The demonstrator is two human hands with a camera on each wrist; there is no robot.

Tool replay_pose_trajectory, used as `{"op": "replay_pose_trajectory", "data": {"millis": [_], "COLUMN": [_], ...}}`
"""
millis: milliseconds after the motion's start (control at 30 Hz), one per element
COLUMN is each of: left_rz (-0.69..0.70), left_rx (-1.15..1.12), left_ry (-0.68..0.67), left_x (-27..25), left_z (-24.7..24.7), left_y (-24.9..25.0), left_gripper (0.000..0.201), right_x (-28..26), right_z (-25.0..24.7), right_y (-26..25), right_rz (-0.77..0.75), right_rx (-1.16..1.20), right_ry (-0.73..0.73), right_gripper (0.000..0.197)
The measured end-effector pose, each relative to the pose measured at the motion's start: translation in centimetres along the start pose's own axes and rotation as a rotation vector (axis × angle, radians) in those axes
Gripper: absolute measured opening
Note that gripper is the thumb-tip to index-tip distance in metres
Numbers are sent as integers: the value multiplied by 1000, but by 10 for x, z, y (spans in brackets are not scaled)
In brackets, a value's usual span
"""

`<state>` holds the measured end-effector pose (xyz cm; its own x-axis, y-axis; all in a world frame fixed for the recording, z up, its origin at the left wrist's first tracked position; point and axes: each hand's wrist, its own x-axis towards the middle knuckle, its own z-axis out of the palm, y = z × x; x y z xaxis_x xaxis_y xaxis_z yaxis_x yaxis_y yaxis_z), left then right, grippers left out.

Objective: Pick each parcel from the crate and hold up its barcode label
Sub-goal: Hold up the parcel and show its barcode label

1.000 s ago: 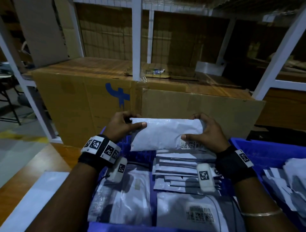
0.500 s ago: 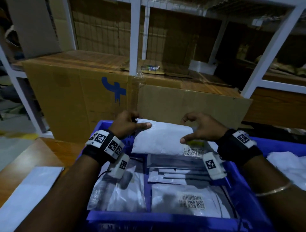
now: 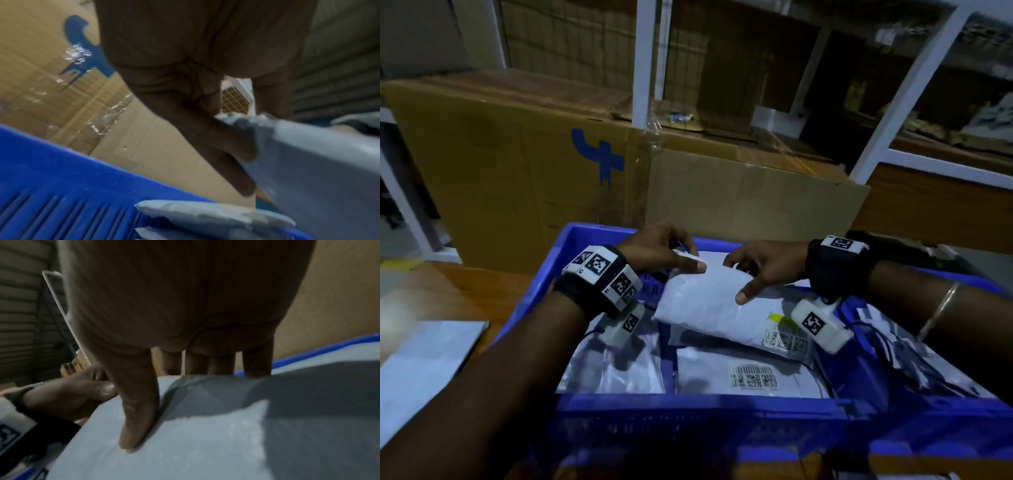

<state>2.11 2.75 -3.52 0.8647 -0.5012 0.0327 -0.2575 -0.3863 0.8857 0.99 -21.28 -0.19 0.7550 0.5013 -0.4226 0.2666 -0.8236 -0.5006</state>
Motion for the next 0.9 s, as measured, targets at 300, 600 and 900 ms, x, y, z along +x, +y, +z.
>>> {"op": "replay_pose_trajectory", "data": {"millis": [300,600,900], "left_rz": [-118,-191,-195], "left_rx": [222,304,345], "left_ry": [-284,-399,-411], "left_x": [7,9,12], "left_z": [22,32,43], "left_y": [-9,-17,-19], "left_gripper": [25,16,32], "right_x": [5,16,16], "right_z": [34,51,55], "right_y": [25,30,25], "right_rz": [64,35,68], "right_rx": [-80,-210,-278], "right_ry": [-217,-208,-241], "right_gripper": [37,29,47]}}
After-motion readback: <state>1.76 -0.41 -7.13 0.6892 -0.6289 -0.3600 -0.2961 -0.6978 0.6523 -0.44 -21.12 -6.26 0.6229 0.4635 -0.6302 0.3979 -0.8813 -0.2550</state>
